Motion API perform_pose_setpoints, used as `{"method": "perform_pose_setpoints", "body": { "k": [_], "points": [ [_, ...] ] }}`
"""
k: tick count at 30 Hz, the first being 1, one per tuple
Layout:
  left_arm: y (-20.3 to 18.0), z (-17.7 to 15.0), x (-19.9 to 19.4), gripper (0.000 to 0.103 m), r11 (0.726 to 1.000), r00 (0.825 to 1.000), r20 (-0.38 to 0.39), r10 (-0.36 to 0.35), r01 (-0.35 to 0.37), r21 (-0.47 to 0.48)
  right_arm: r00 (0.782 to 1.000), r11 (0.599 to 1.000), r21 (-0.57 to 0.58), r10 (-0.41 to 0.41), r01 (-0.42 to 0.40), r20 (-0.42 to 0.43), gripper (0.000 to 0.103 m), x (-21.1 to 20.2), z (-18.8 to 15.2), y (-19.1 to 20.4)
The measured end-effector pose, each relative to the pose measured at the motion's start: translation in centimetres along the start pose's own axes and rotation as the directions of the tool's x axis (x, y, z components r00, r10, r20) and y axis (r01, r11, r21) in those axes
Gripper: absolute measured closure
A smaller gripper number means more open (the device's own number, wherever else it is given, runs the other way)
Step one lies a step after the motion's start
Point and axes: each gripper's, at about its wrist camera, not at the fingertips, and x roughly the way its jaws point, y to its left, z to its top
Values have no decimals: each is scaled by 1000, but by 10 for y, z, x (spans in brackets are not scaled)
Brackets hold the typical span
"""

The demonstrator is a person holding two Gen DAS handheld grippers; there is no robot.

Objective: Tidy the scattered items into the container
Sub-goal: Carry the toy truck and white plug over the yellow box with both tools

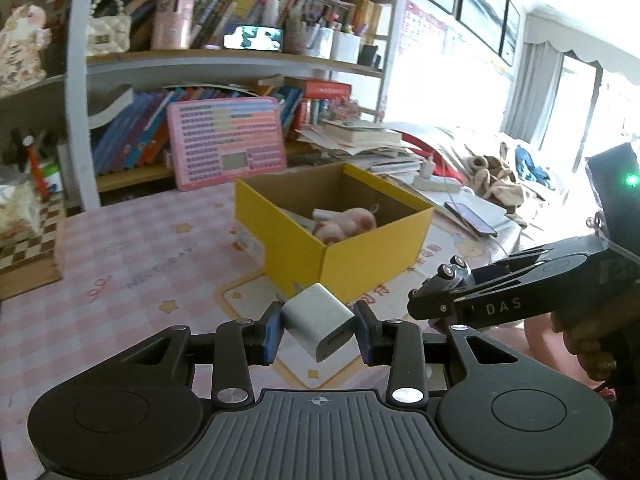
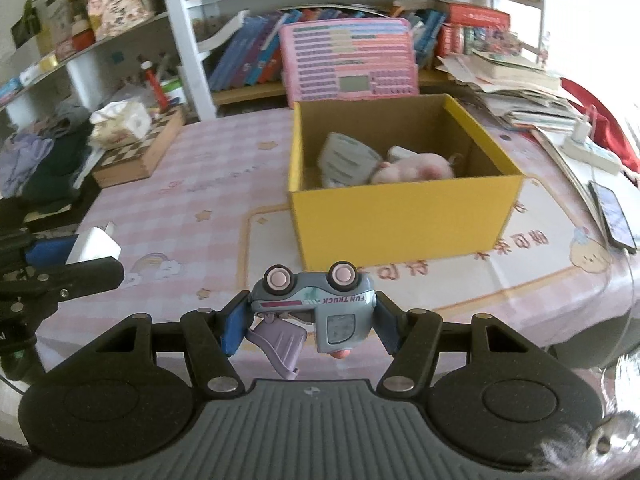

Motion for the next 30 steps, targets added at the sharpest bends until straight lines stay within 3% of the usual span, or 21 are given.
{"method": "perform_pose_setpoints", "body": {
  "k": [21,30],
  "points": [
    [-45,54,87,67,999,999,-17,-36,37,35,997,997,57,-48,51,-64,42,24,27,-108],
    [-53,88,130,67,999,1000,10,-3,3,52,1000,999,30,-13,13,16,42,35,77,-144]
  ]
}}
